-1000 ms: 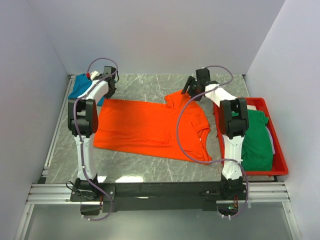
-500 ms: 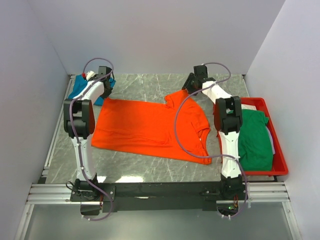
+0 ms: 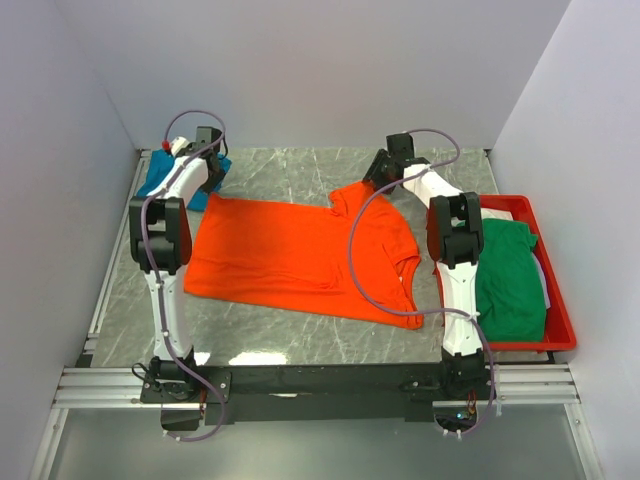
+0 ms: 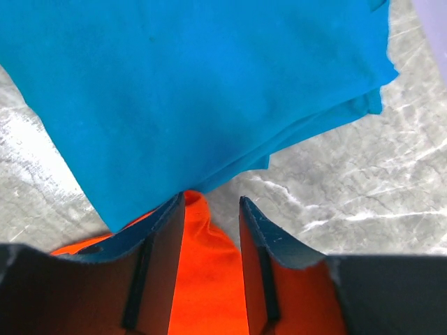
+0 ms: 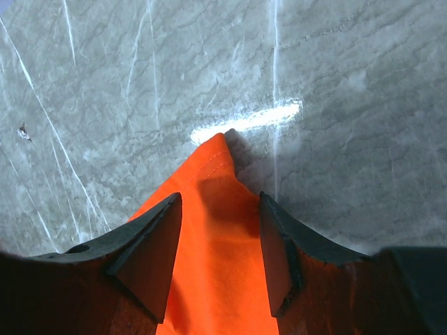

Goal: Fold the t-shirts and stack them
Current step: Fold the tshirt

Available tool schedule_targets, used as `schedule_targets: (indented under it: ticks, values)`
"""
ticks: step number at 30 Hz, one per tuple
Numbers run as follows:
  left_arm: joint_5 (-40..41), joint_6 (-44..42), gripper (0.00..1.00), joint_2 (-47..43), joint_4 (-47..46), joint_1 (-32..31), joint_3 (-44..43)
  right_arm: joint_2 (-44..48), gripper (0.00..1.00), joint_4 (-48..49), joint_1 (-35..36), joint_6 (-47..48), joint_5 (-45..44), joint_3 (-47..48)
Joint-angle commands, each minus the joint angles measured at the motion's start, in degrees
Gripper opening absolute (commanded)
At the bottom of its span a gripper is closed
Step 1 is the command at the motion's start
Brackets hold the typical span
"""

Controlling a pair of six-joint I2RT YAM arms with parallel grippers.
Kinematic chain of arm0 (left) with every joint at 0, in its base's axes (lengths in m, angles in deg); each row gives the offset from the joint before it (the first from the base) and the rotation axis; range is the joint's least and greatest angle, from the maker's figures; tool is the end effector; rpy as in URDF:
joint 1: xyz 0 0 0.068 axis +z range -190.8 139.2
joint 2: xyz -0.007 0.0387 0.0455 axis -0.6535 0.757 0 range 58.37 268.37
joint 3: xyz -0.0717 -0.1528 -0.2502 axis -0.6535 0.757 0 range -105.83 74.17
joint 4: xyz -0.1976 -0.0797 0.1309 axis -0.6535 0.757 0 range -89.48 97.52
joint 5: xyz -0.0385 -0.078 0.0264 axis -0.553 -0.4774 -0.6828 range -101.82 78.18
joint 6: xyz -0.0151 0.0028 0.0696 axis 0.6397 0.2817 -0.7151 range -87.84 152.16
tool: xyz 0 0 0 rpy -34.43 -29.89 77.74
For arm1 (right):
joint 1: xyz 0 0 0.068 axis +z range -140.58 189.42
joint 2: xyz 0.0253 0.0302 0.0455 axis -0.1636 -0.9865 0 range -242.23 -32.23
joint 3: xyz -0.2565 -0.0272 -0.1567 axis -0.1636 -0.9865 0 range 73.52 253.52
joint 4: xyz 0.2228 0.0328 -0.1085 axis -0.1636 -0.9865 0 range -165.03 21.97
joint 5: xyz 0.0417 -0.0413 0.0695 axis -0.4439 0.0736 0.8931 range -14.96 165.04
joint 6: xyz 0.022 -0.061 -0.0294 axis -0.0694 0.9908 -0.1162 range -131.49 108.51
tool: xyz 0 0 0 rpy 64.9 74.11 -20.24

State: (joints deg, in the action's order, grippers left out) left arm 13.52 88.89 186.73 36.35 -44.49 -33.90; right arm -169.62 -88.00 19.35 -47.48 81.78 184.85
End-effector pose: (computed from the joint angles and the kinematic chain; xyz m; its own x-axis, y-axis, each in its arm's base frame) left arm 0.5129 -0.0080 0.2141 -0.3041 -0.7377 -0.6028 -0.7915 0.5478 -0.2711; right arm 0.5539 0.1040 0.1689 -0.7215 0.4660 -0.5121 0.2128 0.8531 0.4764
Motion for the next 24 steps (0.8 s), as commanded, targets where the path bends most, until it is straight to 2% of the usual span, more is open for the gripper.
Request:
schedule_targets:
  ticks: [1,14,20,21,23,24]
  values:
    - [1.55,1.81,0.42,1.19,2.93,-0.18,-2.58,-1.48,0.55,1.07,0.09,0.04,0.46,1.52]
    - [0.76,3.47,0.34,3.66,3.89,-0.27,-3.55,-1.66,0.47,2.56,0.09,0.04,2.31,0.12]
    - [-0.29,3.30,0.17,3.92,3.45,-0.36,-3.81,-1.66,0.43,2.74,0.09,-0.13,3.10,0.12]
    - [-0.38,3.30,0.09,3.92,3.54,-0.36,-3.81,-1.66,0.41,2.83,0.00,-0.05,3.27,0.03]
    - [-0.56,3.04,0.01,3.75,3.45,-0.36,-3.81,-1.22,0.38,3.18,0.00,-0.13,3.36,-0.58]
    - [-0.64,3.04,0.00,3.57,3.45,-0.36,-3.81,-0.96,0.33,3.35,0.00,-0.14,3.45,-0.93]
